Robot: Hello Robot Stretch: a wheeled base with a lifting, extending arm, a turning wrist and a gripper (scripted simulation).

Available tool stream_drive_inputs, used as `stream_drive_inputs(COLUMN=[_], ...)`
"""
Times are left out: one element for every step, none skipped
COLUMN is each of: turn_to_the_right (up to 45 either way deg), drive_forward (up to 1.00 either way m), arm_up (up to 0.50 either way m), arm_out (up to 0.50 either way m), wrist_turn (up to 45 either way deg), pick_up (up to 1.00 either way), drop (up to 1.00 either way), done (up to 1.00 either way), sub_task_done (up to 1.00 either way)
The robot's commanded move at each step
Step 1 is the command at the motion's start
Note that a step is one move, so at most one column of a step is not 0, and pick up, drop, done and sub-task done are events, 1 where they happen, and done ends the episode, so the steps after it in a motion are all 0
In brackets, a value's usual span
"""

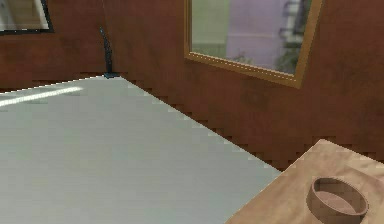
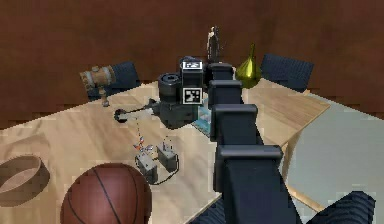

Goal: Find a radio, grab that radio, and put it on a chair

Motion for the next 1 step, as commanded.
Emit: stream_drive_inputs(turn_to_the_right=[0.0], drive_forward=[0.00], arm_up=[-0.28], arm_out=[0.00], wrist_turn=[0.0], pick_up=[0.00], drop=[0.00], done=[0.00], sub_task_done=[0.00])
